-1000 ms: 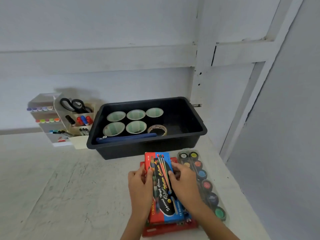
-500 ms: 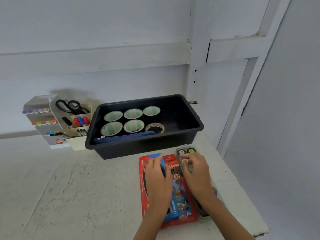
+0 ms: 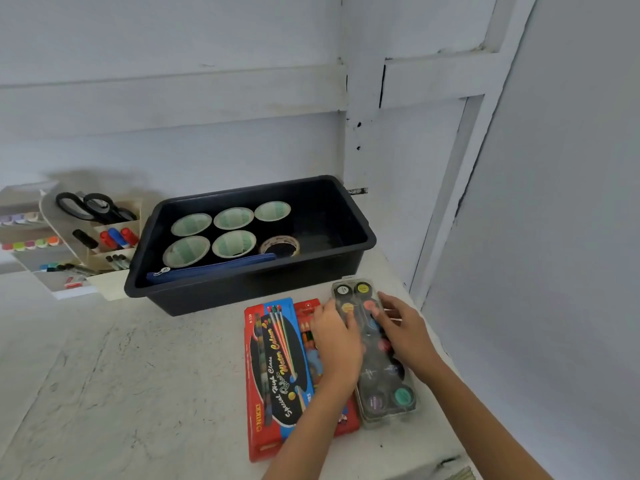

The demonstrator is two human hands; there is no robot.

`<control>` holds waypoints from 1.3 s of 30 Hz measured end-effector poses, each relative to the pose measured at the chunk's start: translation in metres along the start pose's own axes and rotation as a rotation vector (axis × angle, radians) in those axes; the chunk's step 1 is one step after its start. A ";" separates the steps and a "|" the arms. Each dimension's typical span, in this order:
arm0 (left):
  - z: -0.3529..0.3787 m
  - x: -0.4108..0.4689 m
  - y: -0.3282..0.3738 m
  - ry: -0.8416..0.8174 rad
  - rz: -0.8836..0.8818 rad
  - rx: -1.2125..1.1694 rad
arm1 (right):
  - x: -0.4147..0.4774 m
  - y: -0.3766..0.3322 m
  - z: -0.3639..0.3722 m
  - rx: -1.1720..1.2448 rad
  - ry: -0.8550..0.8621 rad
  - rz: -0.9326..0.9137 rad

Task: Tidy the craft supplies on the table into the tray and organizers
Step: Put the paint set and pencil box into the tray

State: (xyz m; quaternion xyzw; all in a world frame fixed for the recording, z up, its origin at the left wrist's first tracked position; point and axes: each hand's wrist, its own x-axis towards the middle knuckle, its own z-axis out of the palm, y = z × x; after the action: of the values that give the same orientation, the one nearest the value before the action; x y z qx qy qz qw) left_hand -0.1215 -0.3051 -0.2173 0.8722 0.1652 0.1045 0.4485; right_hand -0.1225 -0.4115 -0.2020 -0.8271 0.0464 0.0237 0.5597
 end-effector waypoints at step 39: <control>-0.098 0.077 0.125 0.004 -0.245 -1.099 | 0.065 -0.151 -0.024 0.679 -0.214 -0.174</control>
State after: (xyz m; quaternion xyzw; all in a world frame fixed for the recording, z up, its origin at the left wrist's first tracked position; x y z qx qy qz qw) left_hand -0.0584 -0.2699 -0.0562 0.4846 0.1875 0.1238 0.8454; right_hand -0.0422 -0.3816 -0.0599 -0.5878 -0.0779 0.0457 0.8040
